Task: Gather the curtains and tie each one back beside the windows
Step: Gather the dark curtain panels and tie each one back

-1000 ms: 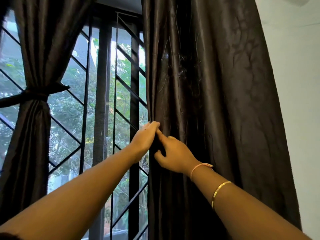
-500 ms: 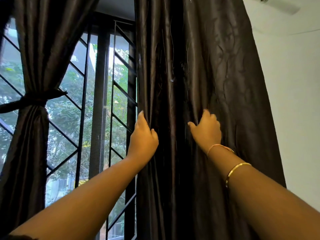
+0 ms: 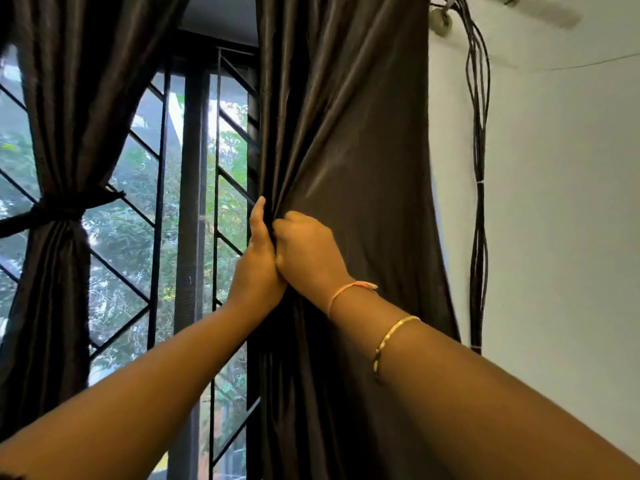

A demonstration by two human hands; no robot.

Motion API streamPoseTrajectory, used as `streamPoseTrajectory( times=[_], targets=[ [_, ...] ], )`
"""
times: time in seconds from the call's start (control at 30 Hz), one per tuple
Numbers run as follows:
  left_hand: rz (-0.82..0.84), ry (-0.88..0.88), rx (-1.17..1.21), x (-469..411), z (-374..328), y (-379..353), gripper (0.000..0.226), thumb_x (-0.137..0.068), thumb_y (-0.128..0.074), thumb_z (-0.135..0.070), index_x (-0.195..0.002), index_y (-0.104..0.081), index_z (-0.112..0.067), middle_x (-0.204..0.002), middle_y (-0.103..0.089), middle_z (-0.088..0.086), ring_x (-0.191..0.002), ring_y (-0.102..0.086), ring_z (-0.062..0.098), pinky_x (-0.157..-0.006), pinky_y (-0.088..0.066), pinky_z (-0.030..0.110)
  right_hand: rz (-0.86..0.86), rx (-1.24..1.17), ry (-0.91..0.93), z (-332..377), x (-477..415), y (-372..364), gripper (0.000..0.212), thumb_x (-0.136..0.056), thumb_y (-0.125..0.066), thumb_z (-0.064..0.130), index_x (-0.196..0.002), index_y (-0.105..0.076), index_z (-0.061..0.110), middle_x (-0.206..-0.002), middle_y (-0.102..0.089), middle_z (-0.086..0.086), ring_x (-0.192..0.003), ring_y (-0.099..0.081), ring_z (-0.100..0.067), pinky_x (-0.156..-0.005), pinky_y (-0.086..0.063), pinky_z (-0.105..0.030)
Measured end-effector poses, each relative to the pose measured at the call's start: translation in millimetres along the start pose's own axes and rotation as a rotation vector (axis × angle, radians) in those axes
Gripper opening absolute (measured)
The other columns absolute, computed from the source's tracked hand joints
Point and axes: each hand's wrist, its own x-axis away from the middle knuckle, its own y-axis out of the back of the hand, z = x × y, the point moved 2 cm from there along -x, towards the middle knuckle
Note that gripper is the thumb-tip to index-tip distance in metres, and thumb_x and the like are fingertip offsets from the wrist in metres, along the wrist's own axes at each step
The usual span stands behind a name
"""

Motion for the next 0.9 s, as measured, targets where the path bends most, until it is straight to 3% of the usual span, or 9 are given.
streamPoseTrajectory(
  times=[0.07,0.17,0.33,0.4,0.47,0.6,0.67,0.77,0.9],
  targets=[
    [-0.025,0.004,-0.005,-2,5,4,0.076,-0.092,-0.051,-0.015,-0.149,0.000,-0.018,-0.062,-0.044,-0.014,-0.050,-0.045,0.002,-0.045,-0.025,0.021,-0.036,-0.028,0.041,11,-2,-1,0.012,-0.085,-0.053,0.008,-0.083,-0.063,0.001,-0.085,-0.058,-0.017,-0.080,-0.054,-0.036,-0.059,-0.021,-0.030],
    [0.034,0.017,-0.033,-1,4,8,0.080,-0.092,-0.050,-0.013,-0.148,0.006,-0.021,-0.061,-0.045,-0.009,-0.049,-0.046,0.008,-0.045,-0.026,0.023,-0.013,-0.021,0.023,7,2,-3,0.015,-0.088,-0.049,0.009,-0.085,-0.060,0.000,-0.088,-0.056,-0.017,-0.082,-0.053,-0.036,-0.059,-0.020,-0.030],
    [0.130,0.064,-0.097,0,-10,-11,0.088,-0.085,-0.043,0.000,-0.146,0.018,-0.021,-0.060,-0.044,0.001,-0.045,-0.041,0.012,-0.042,-0.021,0.025,0.038,0.014,-0.229,-34,27,-10,0.017,-0.094,-0.041,0.011,-0.091,-0.055,0.002,-0.102,-0.058,-0.017,-0.091,-0.058,-0.038,-0.068,-0.041,-0.041],
    [0.243,0.107,-0.128,-2,-16,-24,0.080,-0.088,-0.041,-0.003,-0.148,0.010,-0.015,-0.078,-0.056,0.011,-0.056,-0.047,0.015,-0.046,-0.027,0.024,0.001,0.023,-0.352,-51,38,-8,0.018,-0.096,-0.042,0.017,-0.091,-0.055,0.005,-0.100,-0.062,-0.015,-0.091,-0.060,-0.035,-0.066,-0.040,-0.037],
    [0.363,0.182,-0.172,-6,-20,-35,0.068,-0.090,-0.041,-0.004,-0.147,-0.004,-0.006,-0.105,-0.056,0.022,-0.078,-0.055,0.027,-0.059,-0.036,0.027,-0.042,-0.011,-0.445,-64,46,-5,0.018,-0.095,-0.045,0.022,-0.091,-0.056,0.007,-0.098,-0.064,-0.013,-0.091,-0.060,-0.033,-0.065,-0.039,-0.035],
    [0.485,0.251,-0.159,-14,-35,-51,0.049,-0.090,-0.044,-0.008,-0.133,-0.026,0.006,-0.116,-0.052,0.027,-0.097,-0.054,0.036,-0.067,-0.035,0.032,-0.047,-0.146,-0.382,-75,51,-1,0.016,-0.090,-0.052,0.019,-0.099,-0.057,0.006,-0.102,-0.061,-0.010,-0.094,-0.057,-0.027,-0.071,-0.041,-0.034],
    [0.496,0.280,-0.132,-17,-41,-55,0.038,-0.089,-0.045,-0.008,-0.123,-0.034,0.005,-0.112,-0.052,0.025,-0.099,-0.053,0.036,-0.069,-0.035,0.032,-0.032,-0.175,-0.331,-81,52,0,0.015,-0.088,-0.054,0.016,-0.098,-0.056,0.005,-0.100,-0.057,-0.012,-0.093,-0.054,-0.027,-0.072,-0.040,-0.036],
    [0.440,0.335,0.009,-18,-45,-58,0.004,-0.087,-0.043,-0.004,-0.087,-0.039,-0.007,-0.089,-0.047,0.012,-0.081,-0.047,0.026,-0.065,-0.034,0.033,0.037,-0.245,-0.311,-92,54,-1,0.014,-0.086,-0.057,0.013,-0.095,-0.057,0.003,-0.098,-0.056,-0.014,-0.092,-0.053,-0.030,-0.076,-0.043,-0.040],
    [0.350,0.394,0.160,-14,-54,-67,0.024,-0.091,-0.040,-0.012,-0.069,-0.031,-0.015,-0.072,-0.036,0.002,-0.067,-0.036,0.020,-0.060,-0.030,0.031,0.122,-0.396,-0.314,-93,60,-6,0.018,-0.082,-0.055,0.007,-0.100,-0.060,0.004,-0.101,-0.060,-0.014,-0.093,-0.058,-0.031,-0.079,-0.048,-0.047]
  ],
)
